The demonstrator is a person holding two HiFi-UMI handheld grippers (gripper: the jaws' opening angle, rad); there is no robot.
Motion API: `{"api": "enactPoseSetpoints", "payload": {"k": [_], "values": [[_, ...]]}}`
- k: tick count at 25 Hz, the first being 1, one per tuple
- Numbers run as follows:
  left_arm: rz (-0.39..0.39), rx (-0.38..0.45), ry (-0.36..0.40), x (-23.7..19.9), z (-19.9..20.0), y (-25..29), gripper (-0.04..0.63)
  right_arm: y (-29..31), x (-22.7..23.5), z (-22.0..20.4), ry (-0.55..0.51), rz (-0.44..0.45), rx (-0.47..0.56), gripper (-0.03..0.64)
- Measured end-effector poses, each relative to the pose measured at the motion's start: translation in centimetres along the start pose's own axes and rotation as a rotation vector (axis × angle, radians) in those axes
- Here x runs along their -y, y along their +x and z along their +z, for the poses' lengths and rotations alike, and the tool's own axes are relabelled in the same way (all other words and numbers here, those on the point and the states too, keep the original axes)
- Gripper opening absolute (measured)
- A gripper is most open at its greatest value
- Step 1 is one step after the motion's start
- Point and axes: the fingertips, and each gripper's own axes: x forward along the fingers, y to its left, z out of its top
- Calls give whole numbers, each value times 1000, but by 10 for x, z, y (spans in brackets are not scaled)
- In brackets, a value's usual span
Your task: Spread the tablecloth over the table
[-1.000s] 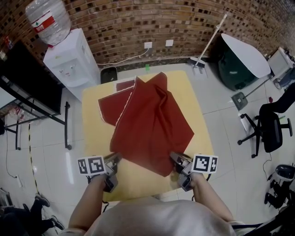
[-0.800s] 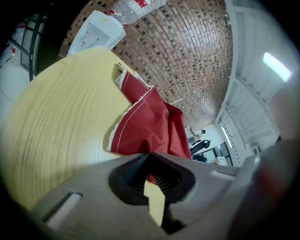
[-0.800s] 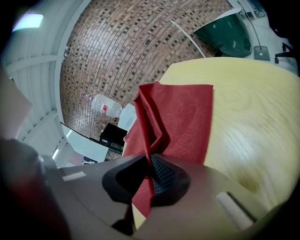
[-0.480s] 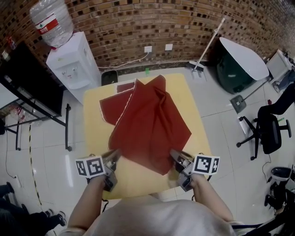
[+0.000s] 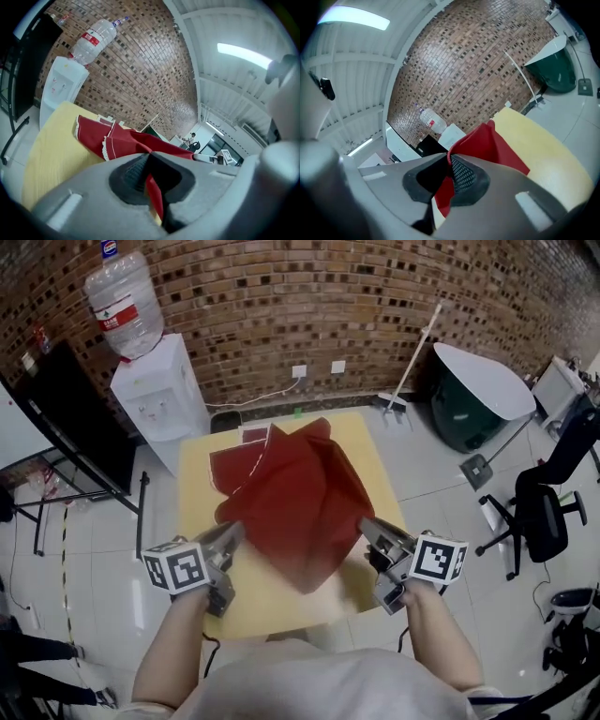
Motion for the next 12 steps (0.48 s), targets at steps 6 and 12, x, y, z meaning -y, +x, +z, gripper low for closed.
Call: {"api": "enactPoseSetpoints", "payload": {"k": [6,12], "values": [[-1,127,46,35,45,-32,5,-34,-44,42,-49,91,108,12],[11,225,118,71,82,-67,5,-53,-81,70,-141,131,154,12]]}}
